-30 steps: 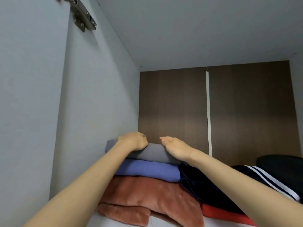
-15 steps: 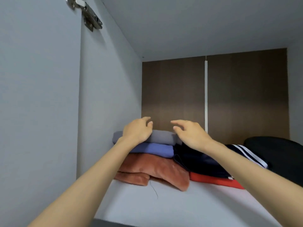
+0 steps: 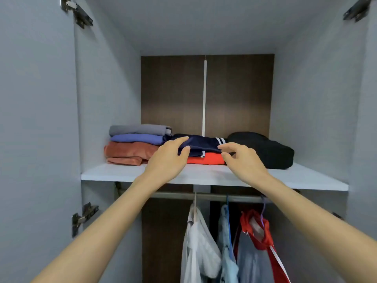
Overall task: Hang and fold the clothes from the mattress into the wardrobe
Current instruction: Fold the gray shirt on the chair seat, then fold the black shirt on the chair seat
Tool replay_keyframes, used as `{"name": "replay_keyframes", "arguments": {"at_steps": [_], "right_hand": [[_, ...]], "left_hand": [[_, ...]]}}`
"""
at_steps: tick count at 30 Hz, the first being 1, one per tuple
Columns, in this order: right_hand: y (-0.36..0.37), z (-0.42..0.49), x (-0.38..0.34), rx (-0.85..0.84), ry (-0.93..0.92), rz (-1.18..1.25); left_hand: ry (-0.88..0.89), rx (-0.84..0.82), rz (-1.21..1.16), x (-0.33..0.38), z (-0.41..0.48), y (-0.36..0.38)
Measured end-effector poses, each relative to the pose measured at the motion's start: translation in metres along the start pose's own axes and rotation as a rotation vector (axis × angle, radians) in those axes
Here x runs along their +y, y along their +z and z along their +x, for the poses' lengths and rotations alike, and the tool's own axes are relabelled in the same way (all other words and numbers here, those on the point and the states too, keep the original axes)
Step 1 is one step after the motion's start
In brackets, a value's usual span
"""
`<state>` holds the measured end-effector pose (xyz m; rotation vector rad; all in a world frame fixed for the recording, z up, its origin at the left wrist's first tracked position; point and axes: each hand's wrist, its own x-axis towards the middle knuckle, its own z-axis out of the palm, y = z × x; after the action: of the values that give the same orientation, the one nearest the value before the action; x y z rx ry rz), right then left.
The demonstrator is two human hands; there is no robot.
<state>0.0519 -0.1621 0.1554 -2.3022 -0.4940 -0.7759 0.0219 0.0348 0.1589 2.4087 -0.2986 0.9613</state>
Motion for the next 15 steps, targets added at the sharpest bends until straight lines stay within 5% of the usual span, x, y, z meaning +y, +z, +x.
{"name": "replay_keyframes", "arguments": {"at_steps": [15], "right_hand": [[-0.101,-0.223,-0.008,0.002,0.184,-0.04]], "left_hand": [[0.11,-0.241,-0.225,0.112,-0.164,-0.001]]}}
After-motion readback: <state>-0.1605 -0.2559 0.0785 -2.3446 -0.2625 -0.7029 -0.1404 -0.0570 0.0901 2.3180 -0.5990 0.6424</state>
